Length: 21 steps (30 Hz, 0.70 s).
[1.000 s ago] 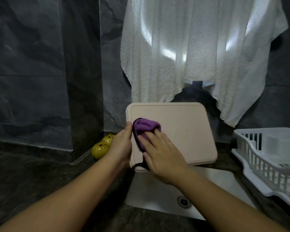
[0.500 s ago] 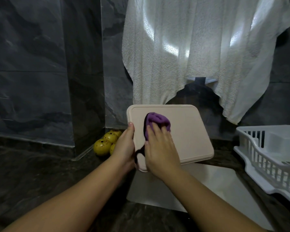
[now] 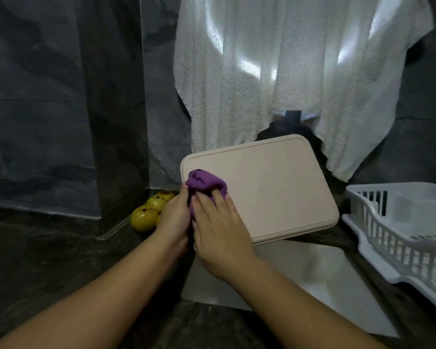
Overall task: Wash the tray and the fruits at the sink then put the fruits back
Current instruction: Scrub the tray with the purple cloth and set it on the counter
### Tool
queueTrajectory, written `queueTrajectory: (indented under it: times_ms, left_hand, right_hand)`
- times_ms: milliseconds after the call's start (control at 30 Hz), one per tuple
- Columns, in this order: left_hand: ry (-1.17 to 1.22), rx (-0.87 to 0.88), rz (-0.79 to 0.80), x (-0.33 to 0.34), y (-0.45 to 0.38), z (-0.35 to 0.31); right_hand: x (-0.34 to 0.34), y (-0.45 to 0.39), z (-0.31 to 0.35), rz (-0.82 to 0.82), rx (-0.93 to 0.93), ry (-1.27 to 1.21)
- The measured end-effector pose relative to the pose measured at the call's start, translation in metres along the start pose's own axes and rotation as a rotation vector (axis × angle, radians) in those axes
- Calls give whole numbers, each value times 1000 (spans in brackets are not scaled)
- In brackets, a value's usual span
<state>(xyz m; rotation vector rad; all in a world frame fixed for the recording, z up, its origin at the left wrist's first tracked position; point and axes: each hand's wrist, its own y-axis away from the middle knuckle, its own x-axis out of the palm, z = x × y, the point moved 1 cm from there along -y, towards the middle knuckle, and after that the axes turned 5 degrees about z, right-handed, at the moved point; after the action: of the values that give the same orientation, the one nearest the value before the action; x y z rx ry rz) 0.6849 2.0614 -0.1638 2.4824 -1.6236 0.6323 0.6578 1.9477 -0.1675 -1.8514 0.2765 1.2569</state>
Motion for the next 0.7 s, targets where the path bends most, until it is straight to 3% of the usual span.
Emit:
queueTrajectory:
  times_ms: [100,200,500,600,700]
  left_hand:
    - [65,-44,58,-8,-3,0]
    - [56,-30,39,-11,-8,7]
    - [146,40,-129,-28,-12,16]
    - [150,53,-155,-21,-11,19]
    - [149,14,-147,-18,-13,17]
  right_hand:
    - [0,17,-28,55,-99,118]
    - [3,28,-55,49,-63,119]
    - [-1,35,-167,-50,377,-9]
    - [-7,17,-170,-53,468,-103]
    - [-1,17,-149,-9,314,3]
